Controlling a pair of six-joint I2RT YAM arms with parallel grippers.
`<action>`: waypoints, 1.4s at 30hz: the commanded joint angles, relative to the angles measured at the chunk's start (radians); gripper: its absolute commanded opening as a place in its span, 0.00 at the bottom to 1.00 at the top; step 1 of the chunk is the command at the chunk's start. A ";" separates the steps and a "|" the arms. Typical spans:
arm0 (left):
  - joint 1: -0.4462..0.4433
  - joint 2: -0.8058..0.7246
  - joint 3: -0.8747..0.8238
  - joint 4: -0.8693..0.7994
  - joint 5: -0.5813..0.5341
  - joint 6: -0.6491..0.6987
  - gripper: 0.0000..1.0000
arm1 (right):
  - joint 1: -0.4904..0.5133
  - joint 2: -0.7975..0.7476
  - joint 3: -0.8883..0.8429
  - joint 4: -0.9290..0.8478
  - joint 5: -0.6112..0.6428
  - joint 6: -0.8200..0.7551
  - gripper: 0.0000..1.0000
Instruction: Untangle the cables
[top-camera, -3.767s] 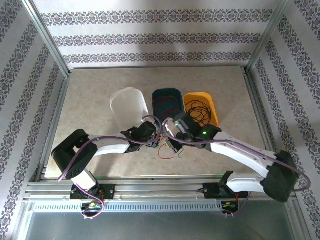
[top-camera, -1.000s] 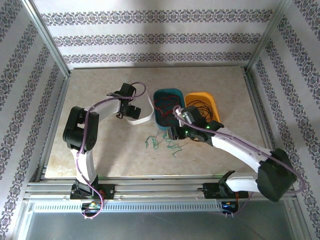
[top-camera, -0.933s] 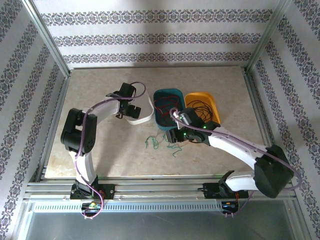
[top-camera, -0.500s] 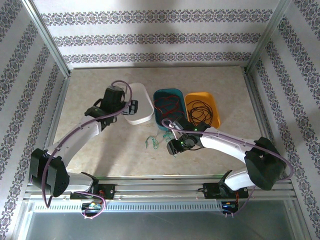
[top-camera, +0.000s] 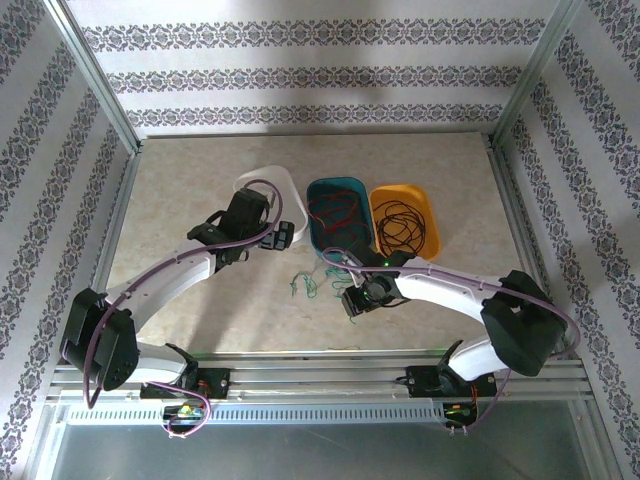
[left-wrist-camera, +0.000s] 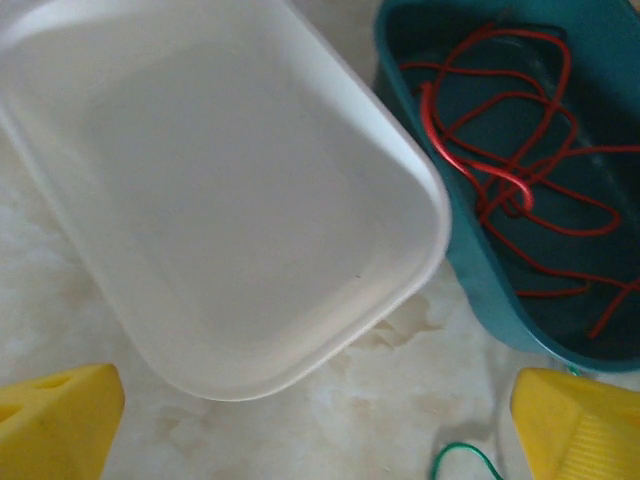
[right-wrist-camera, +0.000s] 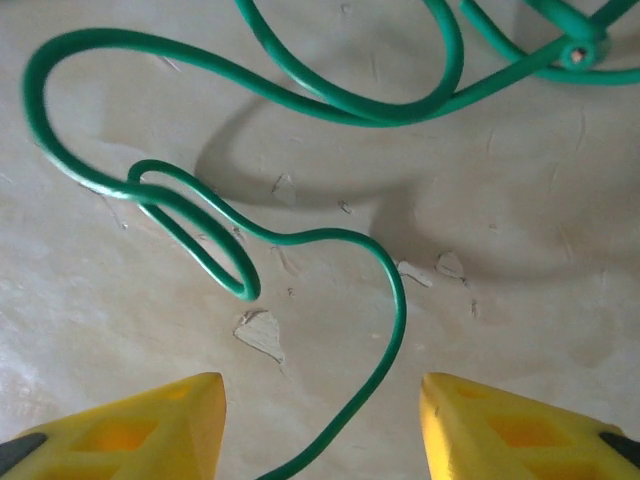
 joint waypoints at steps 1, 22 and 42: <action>-0.047 0.010 0.017 0.031 0.046 0.049 0.99 | -0.008 0.029 -0.006 -0.005 -0.006 0.018 0.53; -0.150 0.031 -0.056 0.143 0.460 0.078 1.00 | -0.089 -0.137 -0.018 0.032 -0.032 0.043 0.00; -0.216 0.121 -0.094 0.177 0.083 0.004 0.99 | -0.057 -0.053 0.036 -0.021 -0.123 -0.038 0.53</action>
